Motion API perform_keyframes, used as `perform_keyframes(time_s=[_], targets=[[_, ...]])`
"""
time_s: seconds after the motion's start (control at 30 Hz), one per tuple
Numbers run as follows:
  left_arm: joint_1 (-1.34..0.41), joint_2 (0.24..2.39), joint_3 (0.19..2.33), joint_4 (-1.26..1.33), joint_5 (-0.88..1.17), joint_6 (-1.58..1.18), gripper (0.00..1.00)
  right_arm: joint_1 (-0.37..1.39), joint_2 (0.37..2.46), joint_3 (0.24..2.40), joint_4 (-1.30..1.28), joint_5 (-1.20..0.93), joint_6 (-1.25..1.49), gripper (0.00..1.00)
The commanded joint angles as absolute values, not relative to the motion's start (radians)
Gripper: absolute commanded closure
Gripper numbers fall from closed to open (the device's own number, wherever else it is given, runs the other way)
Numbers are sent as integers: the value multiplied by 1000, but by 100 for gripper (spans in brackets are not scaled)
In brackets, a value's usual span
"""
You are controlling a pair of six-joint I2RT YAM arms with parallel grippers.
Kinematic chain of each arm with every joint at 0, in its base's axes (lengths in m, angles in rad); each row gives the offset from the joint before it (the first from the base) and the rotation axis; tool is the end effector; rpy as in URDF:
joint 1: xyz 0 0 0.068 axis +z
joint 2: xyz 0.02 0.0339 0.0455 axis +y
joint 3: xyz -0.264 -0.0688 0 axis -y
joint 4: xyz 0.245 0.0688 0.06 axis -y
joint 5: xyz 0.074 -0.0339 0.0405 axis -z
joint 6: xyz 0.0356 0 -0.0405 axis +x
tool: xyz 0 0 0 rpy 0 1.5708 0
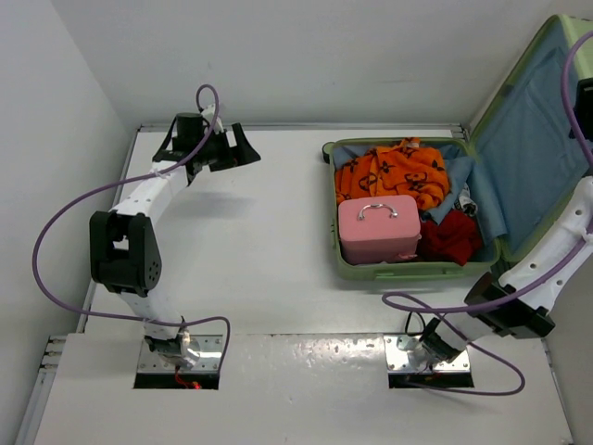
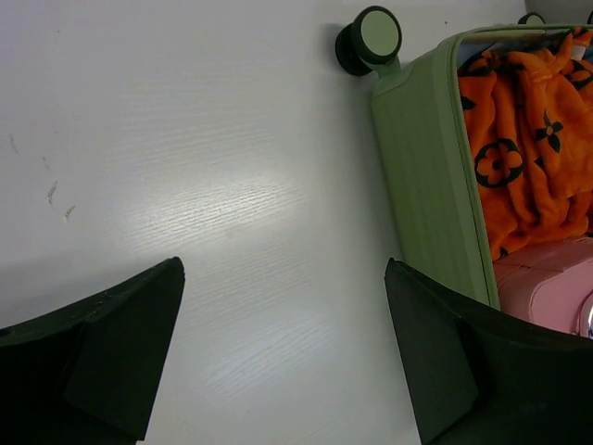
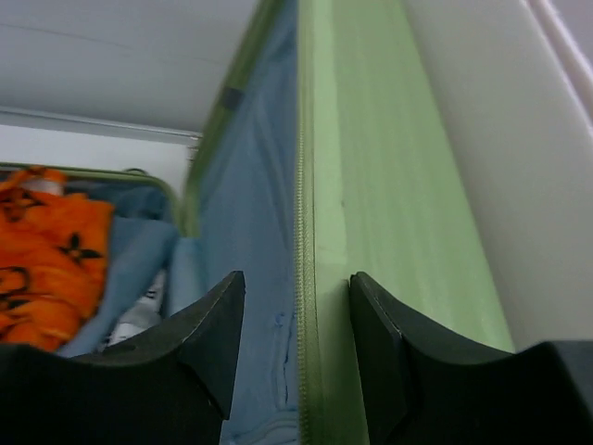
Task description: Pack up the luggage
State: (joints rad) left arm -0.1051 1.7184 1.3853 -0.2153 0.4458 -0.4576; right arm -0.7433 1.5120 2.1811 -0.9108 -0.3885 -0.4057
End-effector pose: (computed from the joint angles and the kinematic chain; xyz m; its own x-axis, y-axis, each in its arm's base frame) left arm 0.3967 -0.0573 0.2959 -0.6686 -0.3303 -0.6663 0.1841 0.7945 -0.5787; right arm 0.2030 -0.1682 0.5505 -0.3022 -0.2183 -0.9279 0.2571 0.9187 -0.2999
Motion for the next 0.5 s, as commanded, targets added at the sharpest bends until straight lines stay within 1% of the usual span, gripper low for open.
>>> perform_keyframes(time_s=[0.0, 0.03, 0.1, 0.13, 0.17, 0.23, 0.27, 0.3, 0.37, 0.4, 0.43, 0.47], targets=[[-101, 1671, 1387, -183, 469, -477, 5, -727, 1505, 2120, -1158, -662, -290, 52], [-101, 1680, 1387, -183, 469, -477, 5, -701, 1502, 2112, -1160, -740, -273, 52], [-101, 1680, 1387, -183, 469, -477, 5, -664, 1493, 2097, -1190, -770, -256, 52], [-101, 1680, 1387, -172, 469, -477, 5, -608, 1496, 2094, -1201, -837, -256, 52], [-101, 1671, 1387, -172, 469, -477, 5, -591, 1479, 2088, -1192, -862, -258, 52], [-101, 1661, 1375, -160, 469, -468, 5, -543, 1427, 1991, -1120, -919, -174, 52], [-101, 1661, 1374, -160, 469, -468, 5, -532, 1396, 1964, -994, -957, -84, 50], [-101, 1661, 1374, -160, 469, -468, 5, -502, 1396, 1950, -974, -994, -65, 50], [-101, 1661, 1365, -160, 469, -468, 5, -465, 1448, 1992, -1011, -1133, -17, 50], [-101, 1651, 1365, -160, 469, -468, 5, -445, 1465, 2044, -1015, -1169, -8, 50], [-101, 1651, 1365, -160, 469, -459, 5, -422, 1480, 2046, -999, -1268, 93, 48], [-101, 1640, 1365, -160, 459, -459, 5, -399, 1468, 2014, -917, -1300, 197, 46]])
